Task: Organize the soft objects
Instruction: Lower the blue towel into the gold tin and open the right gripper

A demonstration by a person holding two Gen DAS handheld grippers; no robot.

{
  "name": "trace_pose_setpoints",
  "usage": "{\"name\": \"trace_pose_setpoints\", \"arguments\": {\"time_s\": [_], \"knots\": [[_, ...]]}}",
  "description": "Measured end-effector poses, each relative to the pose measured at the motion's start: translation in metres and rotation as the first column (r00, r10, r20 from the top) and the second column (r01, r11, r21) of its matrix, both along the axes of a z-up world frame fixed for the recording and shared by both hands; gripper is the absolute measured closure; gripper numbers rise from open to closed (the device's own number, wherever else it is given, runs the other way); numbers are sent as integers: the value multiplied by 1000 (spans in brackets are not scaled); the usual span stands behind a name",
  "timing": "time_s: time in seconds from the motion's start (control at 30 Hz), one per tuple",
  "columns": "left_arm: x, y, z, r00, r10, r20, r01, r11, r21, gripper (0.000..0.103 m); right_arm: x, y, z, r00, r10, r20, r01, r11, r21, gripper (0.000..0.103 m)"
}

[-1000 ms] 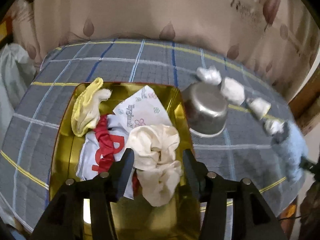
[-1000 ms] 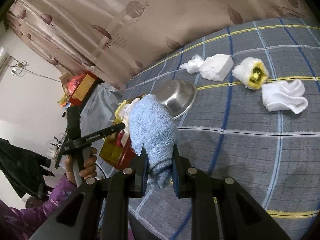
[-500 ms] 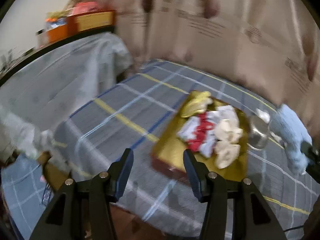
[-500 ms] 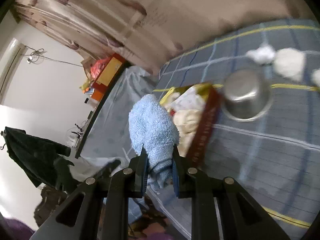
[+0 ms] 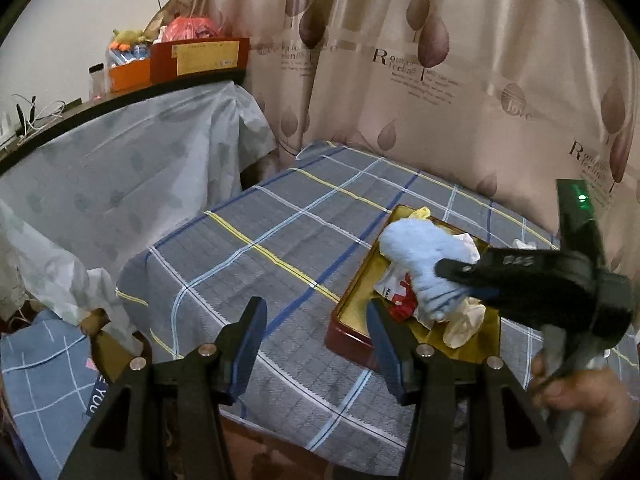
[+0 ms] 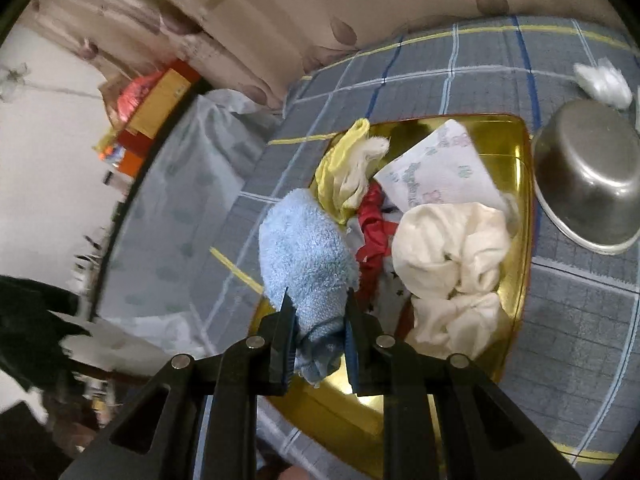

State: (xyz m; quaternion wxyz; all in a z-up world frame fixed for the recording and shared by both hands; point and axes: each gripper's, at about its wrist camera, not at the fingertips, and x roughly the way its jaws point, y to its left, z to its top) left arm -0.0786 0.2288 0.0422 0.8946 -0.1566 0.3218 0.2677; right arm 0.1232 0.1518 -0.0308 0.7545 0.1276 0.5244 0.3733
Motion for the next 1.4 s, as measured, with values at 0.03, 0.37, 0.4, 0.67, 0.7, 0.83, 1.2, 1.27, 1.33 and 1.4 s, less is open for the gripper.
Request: {"name": "trace_pose_setpoints", "arguments": {"time_s": [0.03, 0.37, 0.4, 0.67, 0.7, 0.83, 1.2, 1.27, 1.33, 1.4], "knots": [[0, 2, 0, 1000, 6, 0, -6, 1000, -1, 50, -3, 4, -1, 1000, -4, 18, 5, 1000, -27, 84], [-2, 19, -5, 999, 38, 6, -38, 997, -74, 50, -10, 12, -22, 1000, -19, -14, 17, 997, -71, 80], [-2, 18, -4, 999, 39, 8, -38, 997, -73, 50, -11, 12, -22, 1000, -18, -11, 17, 997, -75, 79], [4, 9, -5, 1000, -6, -13, 6, 1000, -19, 50, -18, 7, -9, 998, -32, 56, 38, 993, -108, 53], [4, 8, -5, 1000, -7, -17, 7, 1000, -13, 50, -20, 4, -6, 997, -32, 68, 39, 994, -103, 52], [9, 3, -7, 999, -24, -37, 24, 1000, 5, 50, -25, -16, 9, 993, -39, 111, 43, 998, -35, 51], [17, -14, -11, 994, -65, -88, 71, 996, 63, 50, -53, -149, 23, 926, -170, 336, 216, 971, -105, 37], [19, -18, -13, 992, -77, -97, 84, 994, 66, 50, -52, -188, 14, 908, -217, 357, 288, 945, -158, 37], [21, -21, -15, 991, -81, -111, 90, 993, 77, 50, -49, -228, 5, 889, -274, 366, 363, 910, -199, 36], [23, -26, -16, 988, -91, -123, 102, 991, 86, 50, -45, -267, -4, 868, -327, 375, 431, 870, -240, 35]]}}
